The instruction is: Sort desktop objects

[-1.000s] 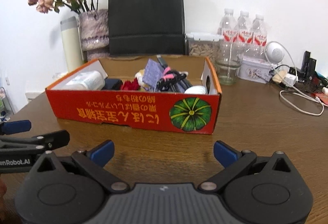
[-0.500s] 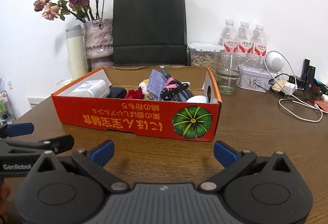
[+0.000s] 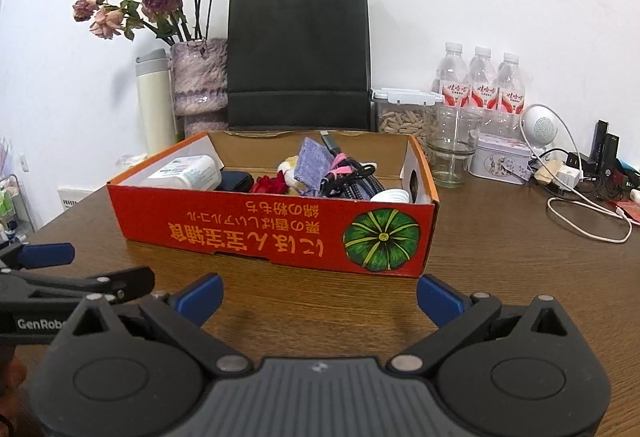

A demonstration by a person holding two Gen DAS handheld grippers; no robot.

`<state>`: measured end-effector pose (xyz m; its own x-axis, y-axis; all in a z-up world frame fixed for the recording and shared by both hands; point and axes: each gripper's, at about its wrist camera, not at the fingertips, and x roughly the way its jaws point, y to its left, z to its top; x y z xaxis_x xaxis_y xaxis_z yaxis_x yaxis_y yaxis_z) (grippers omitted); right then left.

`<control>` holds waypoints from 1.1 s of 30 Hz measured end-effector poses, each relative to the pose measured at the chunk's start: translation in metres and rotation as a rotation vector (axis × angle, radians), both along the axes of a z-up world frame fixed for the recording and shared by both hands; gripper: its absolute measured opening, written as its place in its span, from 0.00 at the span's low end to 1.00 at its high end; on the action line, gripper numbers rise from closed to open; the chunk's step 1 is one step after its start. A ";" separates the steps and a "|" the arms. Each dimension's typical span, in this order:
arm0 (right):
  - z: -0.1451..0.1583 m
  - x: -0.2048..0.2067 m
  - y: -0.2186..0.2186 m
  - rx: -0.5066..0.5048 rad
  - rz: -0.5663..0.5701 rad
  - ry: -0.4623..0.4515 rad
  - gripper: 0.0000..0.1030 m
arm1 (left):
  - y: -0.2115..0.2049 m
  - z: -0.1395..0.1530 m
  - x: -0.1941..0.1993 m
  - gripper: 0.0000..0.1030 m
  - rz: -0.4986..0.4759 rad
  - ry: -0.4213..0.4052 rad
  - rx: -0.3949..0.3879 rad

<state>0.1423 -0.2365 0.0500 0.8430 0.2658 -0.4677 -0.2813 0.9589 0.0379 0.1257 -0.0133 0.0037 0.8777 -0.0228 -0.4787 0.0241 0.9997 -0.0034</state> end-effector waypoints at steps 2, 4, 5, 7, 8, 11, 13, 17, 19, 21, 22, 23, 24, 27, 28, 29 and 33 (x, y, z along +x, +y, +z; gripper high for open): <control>0.000 -0.001 0.000 -0.001 0.001 -0.003 1.00 | 0.000 0.000 0.000 1.00 -0.001 0.000 -0.002; 0.000 -0.001 0.000 -0.001 0.003 -0.004 1.00 | 0.000 0.000 0.000 1.00 0.001 0.001 -0.002; 0.000 -0.001 0.000 -0.001 0.003 -0.003 1.00 | 0.000 0.000 0.000 1.00 0.001 0.001 -0.002; 0.000 -0.001 0.000 0.000 0.005 0.000 1.00 | 0.000 0.000 0.000 1.00 0.000 0.001 -0.003; 0.000 -0.001 0.000 0.001 0.005 0.001 1.00 | 0.000 0.000 0.000 1.00 0.000 0.001 -0.003; 0.000 0.000 0.000 -0.001 0.006 0.002 1.00 | 0.000 -0.001 0.000 1.00 0.000 0.004 -0.003; 0.000 0.000 0.000 0.000 0.006 0.002 1.00 | 0.000 -0.002 0.001 1.00 0.001 0.006 -0.003; 0.000 0.000 0.000 -0.001 0.006 0.002 1.00 | 0.000 -0.002 0.001 1.00 0.001 0.008 -0.005; 0.000 0.000 0.000 0.000 0.006 0.002 1.00 | 0.000 -0.002 0.001 1.00 0.000 0.008 -0.005; -0.001 0.000 0.000 0.000 0.006 0.003 1.00 | 0.000 -0.003 0.001 1.00 0.000 0.009 -0.006; -0.001 0.000 0.000 -0.001 0.005 0.002 1.00 | 0.000 -0.003 0.001 1.00 0.000 0.009 -0.006; -0.001 0.001 0.000 0.000 0.005 0.003 1.00 | 0.000 -0.003 0.001 1.00 0.000 0.010 -0.007; -0.001 0.001 0.000 0.000 0.006 0.003 1.00 | 0.000 -0.003 0.001 1.00 -0.001 0.011 -0.009; -0.001 0.001 0.000 -0.001 0.006 0.003 1.00 | 0.000 -0.003 0.001 1.00 0.001 0.013 -0.008; -0.001 0.001 0.000 -0.001 0.006 0.003 1.00 | 0.000 -0.003 0.001 1.00 0.001 0.013 -0.007; -0.001 0.001 0.000 -0.001 0.006 0.003 1.00 | 0.000 -0.003 0.001 1.00 0.000 0.014 -0.007; -0.002 0.000 0.001 -0.003 0.008 0.002 1.00 | -0.001 -0.002 0.001 1.00 0.007 0.009 -0.001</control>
